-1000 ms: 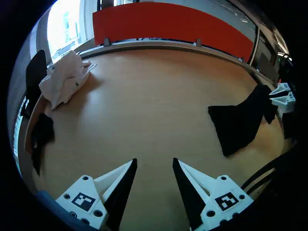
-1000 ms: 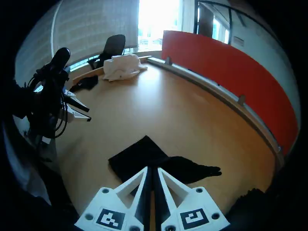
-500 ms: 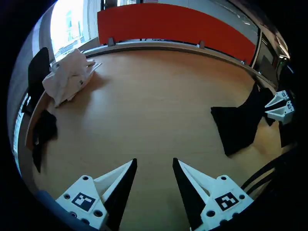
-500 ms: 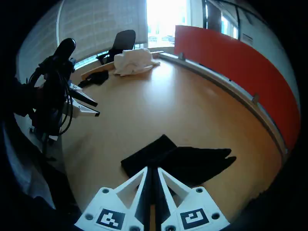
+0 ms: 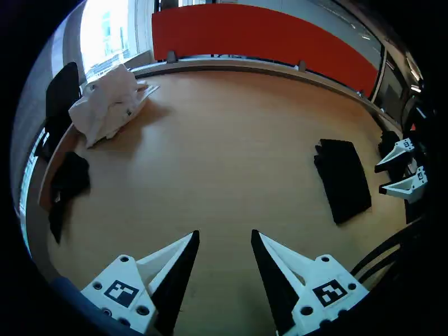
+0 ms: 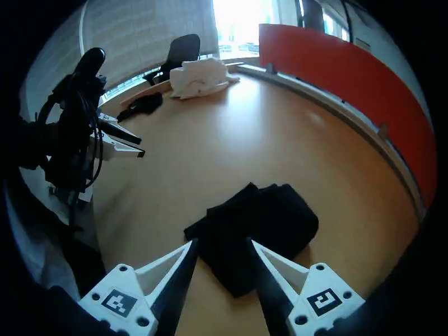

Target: Fold towel

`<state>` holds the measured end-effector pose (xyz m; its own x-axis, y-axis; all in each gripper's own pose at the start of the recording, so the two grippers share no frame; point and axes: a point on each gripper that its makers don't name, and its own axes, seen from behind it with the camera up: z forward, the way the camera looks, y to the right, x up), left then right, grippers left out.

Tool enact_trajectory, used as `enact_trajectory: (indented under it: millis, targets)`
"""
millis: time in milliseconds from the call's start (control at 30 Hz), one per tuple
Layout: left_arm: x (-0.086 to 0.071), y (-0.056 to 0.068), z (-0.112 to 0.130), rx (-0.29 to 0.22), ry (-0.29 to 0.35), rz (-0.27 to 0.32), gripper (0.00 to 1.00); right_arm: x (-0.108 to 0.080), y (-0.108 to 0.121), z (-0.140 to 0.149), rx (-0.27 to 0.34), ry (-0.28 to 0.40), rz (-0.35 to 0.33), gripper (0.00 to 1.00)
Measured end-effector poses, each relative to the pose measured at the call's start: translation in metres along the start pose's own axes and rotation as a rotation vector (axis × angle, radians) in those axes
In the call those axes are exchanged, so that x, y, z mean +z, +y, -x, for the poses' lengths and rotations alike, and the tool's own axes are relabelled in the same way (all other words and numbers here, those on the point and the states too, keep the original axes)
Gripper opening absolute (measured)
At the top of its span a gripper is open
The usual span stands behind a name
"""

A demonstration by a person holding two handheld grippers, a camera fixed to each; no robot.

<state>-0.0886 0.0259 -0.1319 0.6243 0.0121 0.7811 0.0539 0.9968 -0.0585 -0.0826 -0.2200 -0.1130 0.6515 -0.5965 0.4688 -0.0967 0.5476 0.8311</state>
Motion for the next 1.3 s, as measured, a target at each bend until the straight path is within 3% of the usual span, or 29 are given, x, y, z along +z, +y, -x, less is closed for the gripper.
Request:
enact_trajectory:
  millis: [367,1300]
  targets:
    - [0.001,0.003,-0.004,0.006,0.005,0.005,0.67,-0.004,0.010,0.010,0.020,-0.007,0.028,0.65]
    - [0.000,0.007,-0.004,0.017,0.004,0.008,0.67,-0.004,0.017,0.078,0.066,-0.117,0.065,0.65]
